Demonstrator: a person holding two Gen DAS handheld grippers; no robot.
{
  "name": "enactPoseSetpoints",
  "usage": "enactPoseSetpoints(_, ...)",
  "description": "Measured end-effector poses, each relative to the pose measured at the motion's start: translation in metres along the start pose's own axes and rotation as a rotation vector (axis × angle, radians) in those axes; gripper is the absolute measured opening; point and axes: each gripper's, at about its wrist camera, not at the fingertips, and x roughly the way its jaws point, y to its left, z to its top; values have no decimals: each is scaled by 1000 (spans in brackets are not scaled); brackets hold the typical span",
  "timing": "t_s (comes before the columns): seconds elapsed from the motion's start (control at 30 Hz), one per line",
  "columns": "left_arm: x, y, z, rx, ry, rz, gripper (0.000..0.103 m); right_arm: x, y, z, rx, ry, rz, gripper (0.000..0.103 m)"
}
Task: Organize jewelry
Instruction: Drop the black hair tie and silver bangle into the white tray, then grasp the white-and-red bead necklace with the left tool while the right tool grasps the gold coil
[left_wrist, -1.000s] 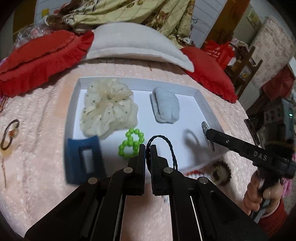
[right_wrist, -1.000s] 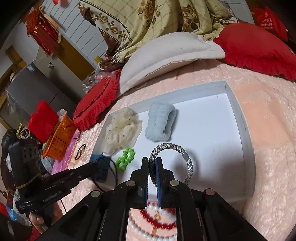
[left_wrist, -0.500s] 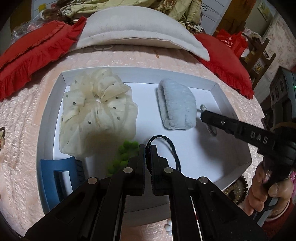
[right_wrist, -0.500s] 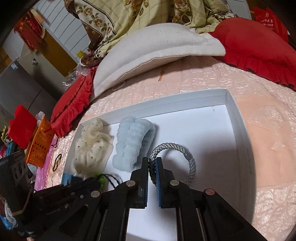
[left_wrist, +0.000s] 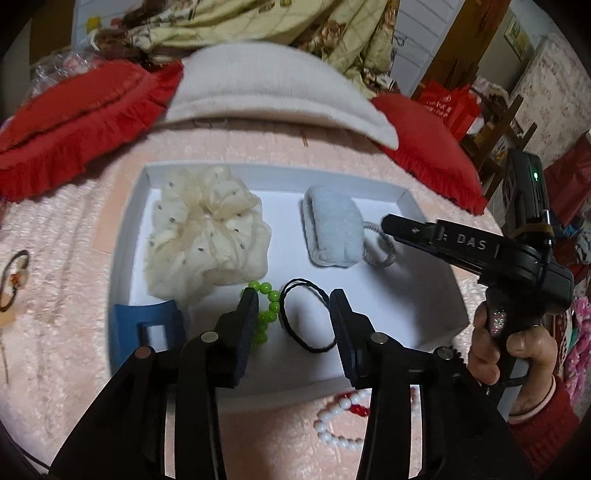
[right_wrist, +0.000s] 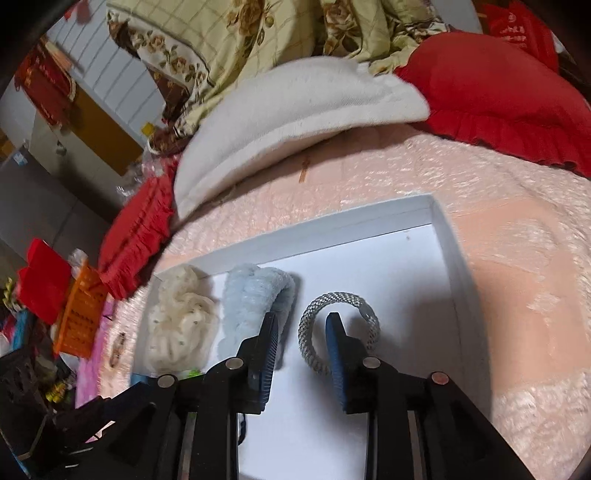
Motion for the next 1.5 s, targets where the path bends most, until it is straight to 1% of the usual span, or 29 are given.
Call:
enactPoseSetpoints(0.1,-25,-7,-10,31,-48,10,39,-32,0,-7,-8,-41,24,25)
enactPoseSetpoints(0.2,-46,-15,-28,68,-81,26,39,-66,2,-23,-37,-76,40,25)
enactPoseSetpoints(0.3,-54,-21,-49,95,-78,49,39,-92,-4,-47,-67,-93,26,28)
enactPoseSetpoints(0.4,-46,-31,-68,130,-39,60,39,-109,-16,-78,-92,-94,-28,28)
enactPoseSetpoints(0.5,-28,-40,-83,146,12,63,39,-111,-27,-101,-105,-84,-69,28)
enactPoseSetpoints(0.63,-4,-51,-95,173,53,67,39,-110,-34,-122,-109,-59,-40,28)
enactPoseSetpoints(0.8,22,-56,-101,194,91,104,38,-94,-27,-132,-154,-28,-22,28)
enactPoseSetpoints(0.83,23,-56,-101,196,78,109,37,-90,-26,-134,-158,-21,-22,28)
enactPoseSetpoints(0.9,24,-57,-102,209,73,118,29,-84,-24,-137,-162,-17,-22,28)
enactPoseSetpoints(0.93,24,-56,-102,211,73,118,15,-80,-23,-138,-166,-14,-22,28)
enactPoseSetpoints(0.97,24,-54,-102,208,78,112,8,-78,-21,-139,-174,-12,-25,28)
enactPoseSetpoints(1.0,22,-52,-102,200,81,100,8,-75,-20,-140,-184,-11,-31,28)
enactPoseSetpoints(1.03,21,-48,-102,189,81,95,8,-73,-18,-141,-195,-11,-40,23)
enactPoseSetpoints(1.07,19,-44,-104,176,77,99,8,-71,-16,-142,-203,-7,-52,21)
enactPoseSetpoints(1.13,12,-33,-108,157,60,121,8,-67,-14,-145,-213,3,-83,13)
enactPoseSetpoints(1.17,8,-28,-111,153,52,139,8,-65,-14,-146,-213,8,-93,12)
enactPoseSetpoints(1.2,3,-22,-116,151,46,158,8,-65,-15,-146,-209,11,-95,12)
enactPoseSetpoints(1.27,-5,-14,-123,144,44,173,8,-69,-17,-149,-194,5,-89,11)
enactPoseSetpoints(1.37,-17,-3,-134,128,43,177,8,-79,-17,-155,-170,-13,-71,10)
enactPoseSetpoints(1.5,-25,5,-145,115,13,179,9,-97,-14,-164,-154,-40,-44,9)
